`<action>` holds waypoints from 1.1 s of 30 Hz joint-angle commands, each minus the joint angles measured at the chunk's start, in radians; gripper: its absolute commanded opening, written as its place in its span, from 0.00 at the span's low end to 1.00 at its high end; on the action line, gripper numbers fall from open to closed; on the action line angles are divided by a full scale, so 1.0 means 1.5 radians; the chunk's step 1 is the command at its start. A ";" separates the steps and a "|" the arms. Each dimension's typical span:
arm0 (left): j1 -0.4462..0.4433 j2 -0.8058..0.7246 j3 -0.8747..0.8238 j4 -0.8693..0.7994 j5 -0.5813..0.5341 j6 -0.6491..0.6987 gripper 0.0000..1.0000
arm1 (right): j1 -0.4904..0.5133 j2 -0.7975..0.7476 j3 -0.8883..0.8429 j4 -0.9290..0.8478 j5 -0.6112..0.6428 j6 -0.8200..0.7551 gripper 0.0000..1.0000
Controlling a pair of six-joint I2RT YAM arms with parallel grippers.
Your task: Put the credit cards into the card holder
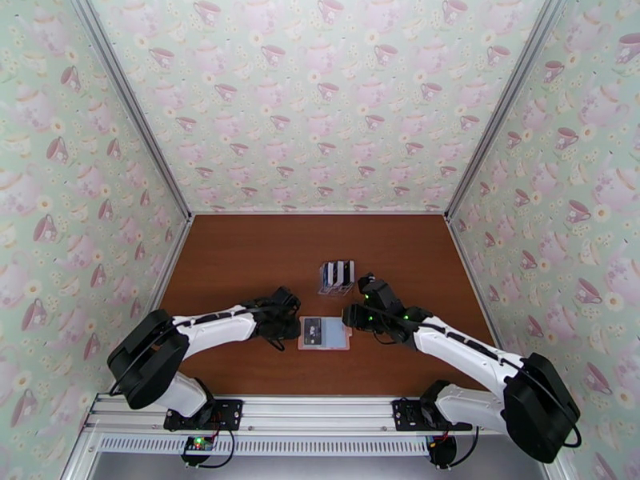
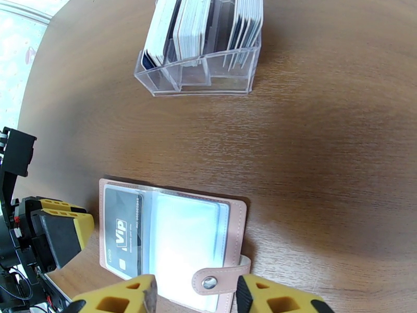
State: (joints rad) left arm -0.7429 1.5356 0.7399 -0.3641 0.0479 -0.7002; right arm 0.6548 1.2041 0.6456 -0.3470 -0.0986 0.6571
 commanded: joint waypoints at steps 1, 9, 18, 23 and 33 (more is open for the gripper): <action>0.004 -0.017 -0.011 0.004 0.013 -0.005 0.34 | -0.003 0.006 -0.006 -0.008 0.014 -0.010 0.47; 0.011 -0.014 -0.021 0.020 0.027 -0.011 0.34 | -0.003 0.019 -0.018 0.005 0.013 -0.008 0.49; 0.012 -0.018 -0.034 0.036 0.037 -0.021 0.34 | -0.004 0.040 -0.036 0.030 0.002 -0.002 0.50; 0.011 -0.014 -0.040 0.051 0.046 -0.027 0.34 | -0.003 0.042 -0.038 0.031 0.002 -0.002 0.51; 0.012 -0.013 -0.055 0.081 0.067 -0.044 0.35 | -0.003 0.045 -0.054 0.051 -0.017 0.007 0.51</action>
State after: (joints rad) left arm -0.7258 1.5120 0.6827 -0.2672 0.1059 -0.7437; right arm 0.6540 1.2644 0.5781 -0.2935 -0.0982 0.6586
